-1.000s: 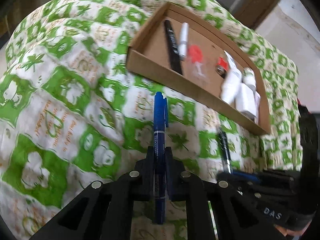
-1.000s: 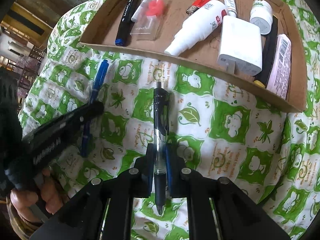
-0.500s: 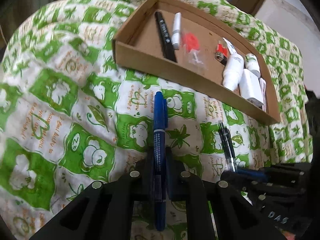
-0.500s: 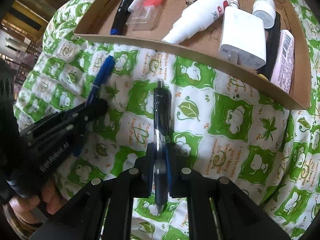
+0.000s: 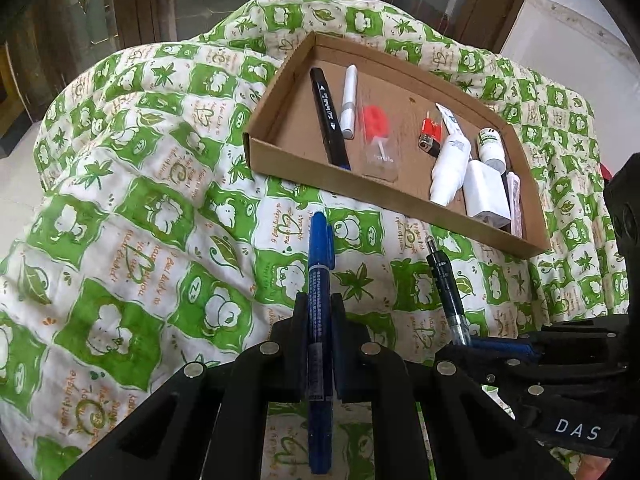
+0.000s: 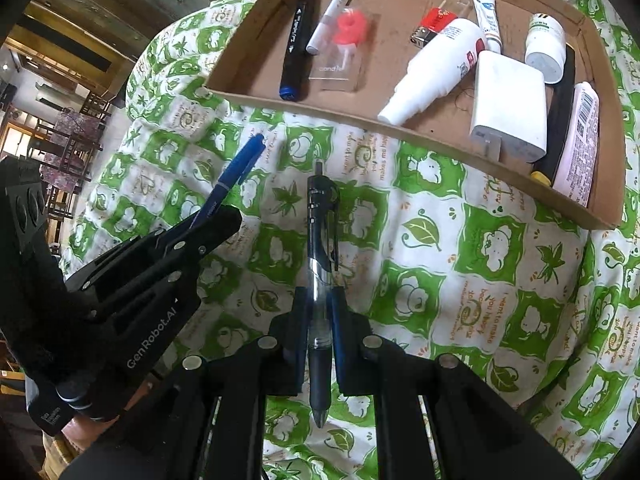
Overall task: Organize rigid objects
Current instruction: 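Carry the ballpoint pen with the right tool over the tray while the left tool carries the blue marker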
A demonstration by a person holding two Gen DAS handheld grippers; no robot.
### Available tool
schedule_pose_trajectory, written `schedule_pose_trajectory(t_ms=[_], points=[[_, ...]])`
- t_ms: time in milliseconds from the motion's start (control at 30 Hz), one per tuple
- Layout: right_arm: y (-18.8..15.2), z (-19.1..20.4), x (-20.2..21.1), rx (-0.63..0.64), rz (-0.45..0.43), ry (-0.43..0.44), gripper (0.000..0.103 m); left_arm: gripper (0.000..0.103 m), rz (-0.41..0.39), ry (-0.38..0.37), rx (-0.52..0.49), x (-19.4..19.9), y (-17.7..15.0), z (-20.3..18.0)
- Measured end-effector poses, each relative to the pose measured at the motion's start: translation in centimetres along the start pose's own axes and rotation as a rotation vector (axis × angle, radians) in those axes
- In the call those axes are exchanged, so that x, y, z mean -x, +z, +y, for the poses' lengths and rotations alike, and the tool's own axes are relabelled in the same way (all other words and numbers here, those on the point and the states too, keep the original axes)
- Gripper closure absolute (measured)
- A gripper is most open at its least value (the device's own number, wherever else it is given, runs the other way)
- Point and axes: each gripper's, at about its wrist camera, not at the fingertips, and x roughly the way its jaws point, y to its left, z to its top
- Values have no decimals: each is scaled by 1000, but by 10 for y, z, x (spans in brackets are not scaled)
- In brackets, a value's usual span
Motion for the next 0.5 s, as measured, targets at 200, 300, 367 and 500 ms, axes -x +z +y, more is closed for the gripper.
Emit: schedule_pose_trajectory(t_ms=[200,300,367,500], points=[[3,1,5,5,-19,23,93,94,-22,7,-1,8,1,-2],[4,3,11,7,-28,36,93,94,-31,6,1,10,3,-4],[3,3,16,8,-34,49,93,94,-35,7,0,11,5,-5],[3,4,26,8,-52,67,93,94,-38,6,3,12,7,-4]])
